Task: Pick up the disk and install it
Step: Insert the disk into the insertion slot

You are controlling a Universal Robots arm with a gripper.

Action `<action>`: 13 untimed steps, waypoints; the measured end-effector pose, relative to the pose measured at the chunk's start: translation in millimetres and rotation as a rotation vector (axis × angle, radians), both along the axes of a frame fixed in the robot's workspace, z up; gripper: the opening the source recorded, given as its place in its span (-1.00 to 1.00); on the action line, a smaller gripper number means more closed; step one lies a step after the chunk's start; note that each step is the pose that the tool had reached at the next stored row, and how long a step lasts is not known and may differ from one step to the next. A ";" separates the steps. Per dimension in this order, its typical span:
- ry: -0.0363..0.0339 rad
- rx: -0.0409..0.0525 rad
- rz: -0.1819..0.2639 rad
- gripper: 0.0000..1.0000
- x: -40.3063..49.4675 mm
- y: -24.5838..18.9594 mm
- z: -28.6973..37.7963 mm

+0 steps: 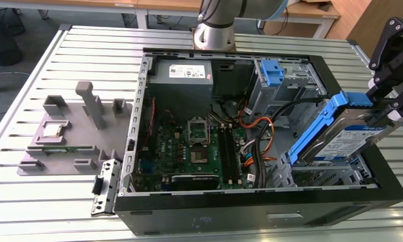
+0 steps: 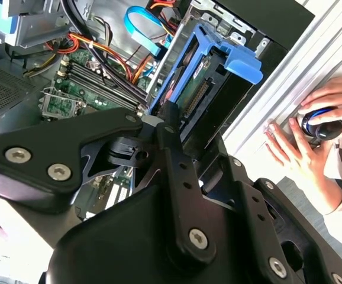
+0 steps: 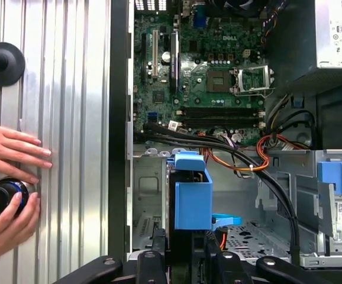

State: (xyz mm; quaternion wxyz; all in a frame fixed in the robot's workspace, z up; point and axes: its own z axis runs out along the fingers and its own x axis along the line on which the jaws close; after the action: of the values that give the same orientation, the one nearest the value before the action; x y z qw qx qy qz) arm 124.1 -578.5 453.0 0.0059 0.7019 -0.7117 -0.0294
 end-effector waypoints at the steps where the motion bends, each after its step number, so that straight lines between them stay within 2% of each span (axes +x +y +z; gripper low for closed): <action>1: 0.0000 0.0002 0.000 -0.30 0.0 0.0 -0.1; 2: 0.0000 0.0007 0.000 -0.30 0.0 0.0 -0.1; 5: 0.0000 0.0129 0.000 -0.30 0.0 0.0 0.0; 13: -0.0003 0.0132 0.000 -0.30 0.0 0.0 -3.4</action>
State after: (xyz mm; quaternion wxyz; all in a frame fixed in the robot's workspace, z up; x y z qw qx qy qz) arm 124.2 -578.4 449.6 0.0012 0.7020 -0.7114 -0.0340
